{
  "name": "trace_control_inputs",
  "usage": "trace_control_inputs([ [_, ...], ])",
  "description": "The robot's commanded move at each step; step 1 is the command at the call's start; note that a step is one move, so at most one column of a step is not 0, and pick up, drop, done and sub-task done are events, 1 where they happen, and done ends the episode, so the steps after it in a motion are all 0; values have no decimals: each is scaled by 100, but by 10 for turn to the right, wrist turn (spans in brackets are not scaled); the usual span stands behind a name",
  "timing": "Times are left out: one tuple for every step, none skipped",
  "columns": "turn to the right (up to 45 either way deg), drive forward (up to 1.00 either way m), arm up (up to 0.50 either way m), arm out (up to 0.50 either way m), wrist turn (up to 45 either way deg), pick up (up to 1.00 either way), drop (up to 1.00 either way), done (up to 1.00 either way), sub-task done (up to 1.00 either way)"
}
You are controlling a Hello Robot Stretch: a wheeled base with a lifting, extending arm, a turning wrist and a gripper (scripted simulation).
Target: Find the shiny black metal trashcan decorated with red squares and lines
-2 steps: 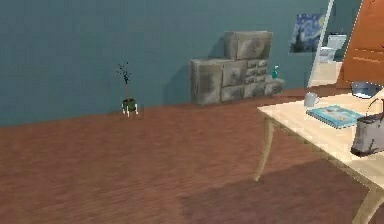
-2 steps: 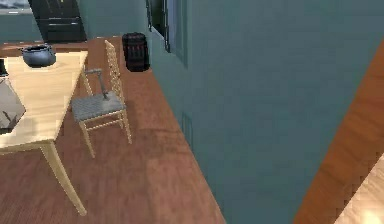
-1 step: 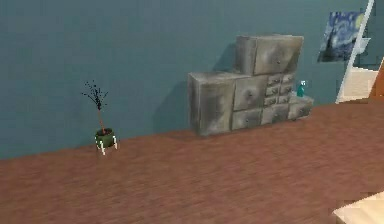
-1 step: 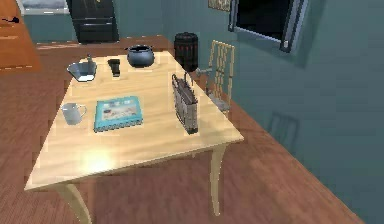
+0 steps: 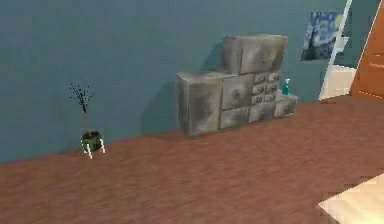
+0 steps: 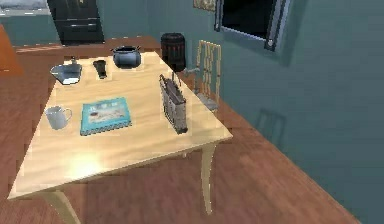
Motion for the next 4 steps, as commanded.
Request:
trace_control_inputs([
  [0, 55, 0, 0, 0, 0, 0, 0, 0],
  [210, 0, 0, 0, 0, 0, 0, 0, 0],
  [0, 40, 0, 0, 0, 0, 0, 0, 0],
  [450, 0, 0, 0, 0, 0, 0, 0, 0],
])
